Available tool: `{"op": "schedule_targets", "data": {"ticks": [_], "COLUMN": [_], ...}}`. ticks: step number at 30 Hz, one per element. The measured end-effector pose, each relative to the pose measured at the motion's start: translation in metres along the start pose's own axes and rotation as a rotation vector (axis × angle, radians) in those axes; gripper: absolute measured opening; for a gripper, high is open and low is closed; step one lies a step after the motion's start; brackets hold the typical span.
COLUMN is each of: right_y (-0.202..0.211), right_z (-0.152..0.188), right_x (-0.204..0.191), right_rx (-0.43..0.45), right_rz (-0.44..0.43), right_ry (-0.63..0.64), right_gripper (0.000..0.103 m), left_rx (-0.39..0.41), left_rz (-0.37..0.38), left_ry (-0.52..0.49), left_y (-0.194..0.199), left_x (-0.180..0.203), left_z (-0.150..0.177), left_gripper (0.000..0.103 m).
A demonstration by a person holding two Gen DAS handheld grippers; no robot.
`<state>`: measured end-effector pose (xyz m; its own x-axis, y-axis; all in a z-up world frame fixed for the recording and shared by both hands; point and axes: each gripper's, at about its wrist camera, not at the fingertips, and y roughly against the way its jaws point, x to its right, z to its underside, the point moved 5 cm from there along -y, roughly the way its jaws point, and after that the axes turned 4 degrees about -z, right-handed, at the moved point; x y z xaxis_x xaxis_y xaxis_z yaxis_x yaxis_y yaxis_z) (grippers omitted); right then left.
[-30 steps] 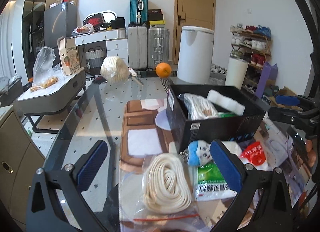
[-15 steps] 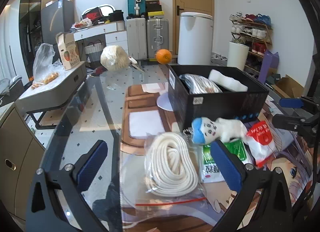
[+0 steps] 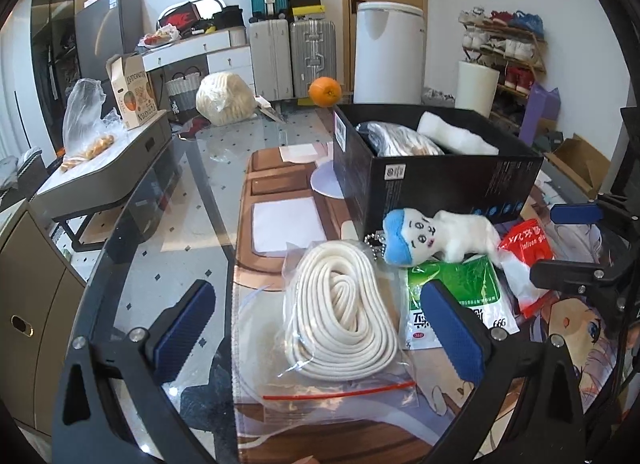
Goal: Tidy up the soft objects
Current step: 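Close the left gripper on the bagged coiled white rope while the right moves to the red packet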
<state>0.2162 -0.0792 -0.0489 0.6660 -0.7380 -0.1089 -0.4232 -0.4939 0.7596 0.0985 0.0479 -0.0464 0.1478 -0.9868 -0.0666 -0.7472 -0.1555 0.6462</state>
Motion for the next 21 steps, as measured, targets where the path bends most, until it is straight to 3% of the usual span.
{"op": "schedule_targets", "data": {"ticks": [21], "right_y": [-0.009], "right_z": [0.021], "right_x": [0.019], "right_rx": [-0.075], "right_rz": [0.069], "right_ry": [-0.037], "right_gripper": [0.102], "left_rx": [-0.086], "left_rz": [0.007], "left_ry": [0.012], "left_y": [-0.014], "left_x": [-0.001], "left_z": [0.003], "left_gripper": [0.103]}}
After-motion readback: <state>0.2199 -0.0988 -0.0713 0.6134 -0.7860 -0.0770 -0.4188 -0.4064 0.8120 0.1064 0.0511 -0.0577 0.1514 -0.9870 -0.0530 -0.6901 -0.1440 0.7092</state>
